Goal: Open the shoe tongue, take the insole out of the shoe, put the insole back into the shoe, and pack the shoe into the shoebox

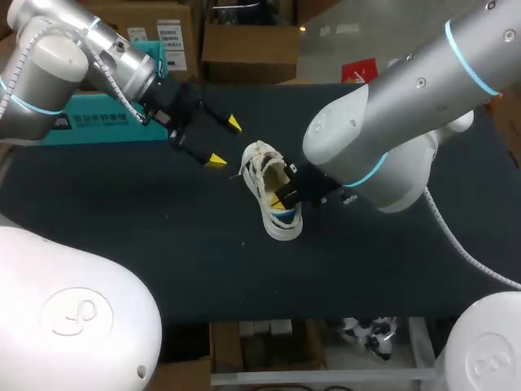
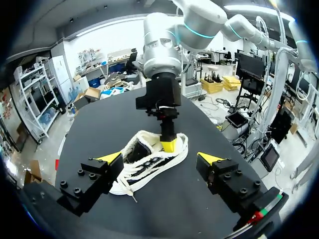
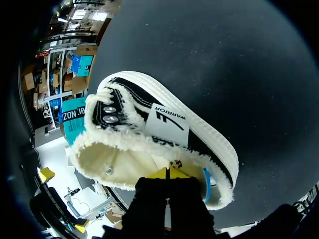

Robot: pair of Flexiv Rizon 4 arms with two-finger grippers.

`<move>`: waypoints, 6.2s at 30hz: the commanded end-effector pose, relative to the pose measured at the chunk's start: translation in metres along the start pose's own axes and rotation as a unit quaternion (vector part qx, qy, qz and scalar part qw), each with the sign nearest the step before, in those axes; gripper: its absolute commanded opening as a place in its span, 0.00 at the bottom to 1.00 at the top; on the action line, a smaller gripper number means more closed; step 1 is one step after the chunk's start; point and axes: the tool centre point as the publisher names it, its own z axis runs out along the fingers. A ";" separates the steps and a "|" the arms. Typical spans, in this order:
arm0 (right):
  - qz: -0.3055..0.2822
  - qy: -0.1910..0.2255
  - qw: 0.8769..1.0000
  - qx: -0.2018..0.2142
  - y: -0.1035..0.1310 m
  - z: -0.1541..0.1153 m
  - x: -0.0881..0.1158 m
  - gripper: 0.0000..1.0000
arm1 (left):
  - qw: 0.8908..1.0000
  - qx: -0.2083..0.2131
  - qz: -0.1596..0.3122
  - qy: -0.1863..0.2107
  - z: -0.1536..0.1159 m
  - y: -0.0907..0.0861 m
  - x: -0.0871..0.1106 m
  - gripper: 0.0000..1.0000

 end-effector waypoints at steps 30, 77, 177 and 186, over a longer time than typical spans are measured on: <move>-0.095 0.020 0.995 -0.023 0.004 -0.063 -0.005 0.00 | 0.903 -0.240 -0.261 -0.242 -0.004 -0.001 0.010 1.00; -0.247 -0.066 0.966 0.021 0.065 -0.135 -0.009 1.00 | 0.806 -0.261 -0.466 -0.256 0.046 0.030 0.019 1.00; -0.710 -0.232 0.658 0.099 0.121 -0.211 -0.019 1.00 | 0.826 -0.178 -0.463 -0.267 0.004 0.022 -0.050 0.00; -0.784 -0.238 0.560 0.125 0.123 -0.214 -0.026 1.00 | 0.885 -0.197 -0.361 -0.219 -0.027 0.011 -0.079 0.00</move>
